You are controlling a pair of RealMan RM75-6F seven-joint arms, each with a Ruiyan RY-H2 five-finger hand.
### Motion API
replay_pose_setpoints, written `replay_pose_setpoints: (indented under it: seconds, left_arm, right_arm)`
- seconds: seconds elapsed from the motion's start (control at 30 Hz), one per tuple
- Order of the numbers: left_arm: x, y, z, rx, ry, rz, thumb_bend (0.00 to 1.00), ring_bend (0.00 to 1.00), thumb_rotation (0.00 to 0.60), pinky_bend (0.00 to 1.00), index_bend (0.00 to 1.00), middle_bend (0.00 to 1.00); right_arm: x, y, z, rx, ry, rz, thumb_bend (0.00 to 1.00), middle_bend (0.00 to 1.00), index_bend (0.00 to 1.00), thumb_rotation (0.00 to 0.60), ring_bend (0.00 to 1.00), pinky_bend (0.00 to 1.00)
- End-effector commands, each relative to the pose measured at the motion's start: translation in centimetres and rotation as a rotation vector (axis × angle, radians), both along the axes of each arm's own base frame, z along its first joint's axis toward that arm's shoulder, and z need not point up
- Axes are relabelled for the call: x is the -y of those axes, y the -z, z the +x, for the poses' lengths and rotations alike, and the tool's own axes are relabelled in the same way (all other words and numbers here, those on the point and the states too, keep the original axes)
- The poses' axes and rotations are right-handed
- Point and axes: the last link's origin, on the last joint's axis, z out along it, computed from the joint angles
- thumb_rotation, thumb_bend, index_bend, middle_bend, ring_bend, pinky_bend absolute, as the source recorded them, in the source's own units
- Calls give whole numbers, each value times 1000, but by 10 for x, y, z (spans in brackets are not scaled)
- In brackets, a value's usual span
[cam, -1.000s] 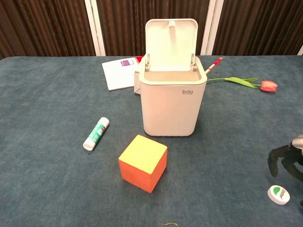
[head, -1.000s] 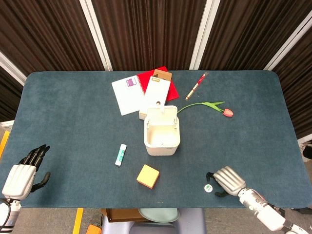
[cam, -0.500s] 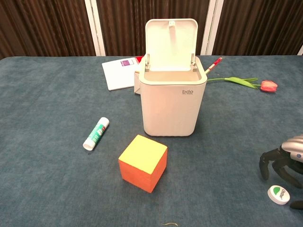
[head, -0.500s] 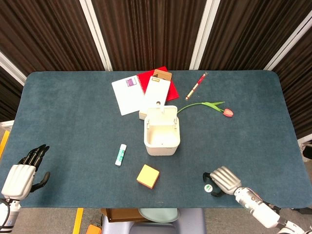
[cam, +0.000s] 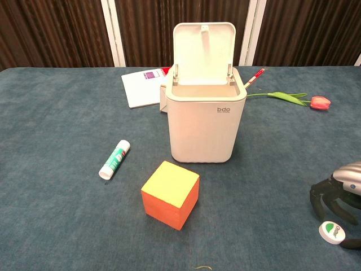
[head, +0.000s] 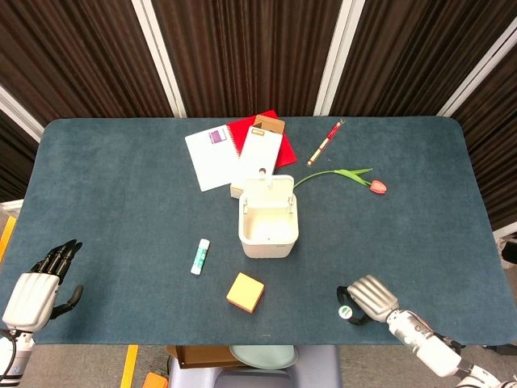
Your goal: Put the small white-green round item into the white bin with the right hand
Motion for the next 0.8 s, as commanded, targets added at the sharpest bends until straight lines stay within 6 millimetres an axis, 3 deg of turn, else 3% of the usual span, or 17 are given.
replay_pose_setpoints:
  seconds: [0.03,0.43,0.6,0.8]
  left_arm:
    - [0,0,0,0,0,-2,417,122,600,359,28,77]
    - [0,1,1,2,3,-6,417,122,600,359,35,77]
    - [1,1,1,2,4,-7,417,122,600,359,36,77]
    - [0,1,0,-1,2,-9,418,122,600,359,36,77]
  right_arm:
    - [0,1,-1,0,4,3,275,817,620,600,924,971]
    - [0,4,-2,22,-4,4,332,826,656,600,933,979]
    - [0,3,-3,43,-5,-10,396,829,715,600,936,982]
    - [2,-7,0,66,-14,-60,403,829,766,600,936,983]
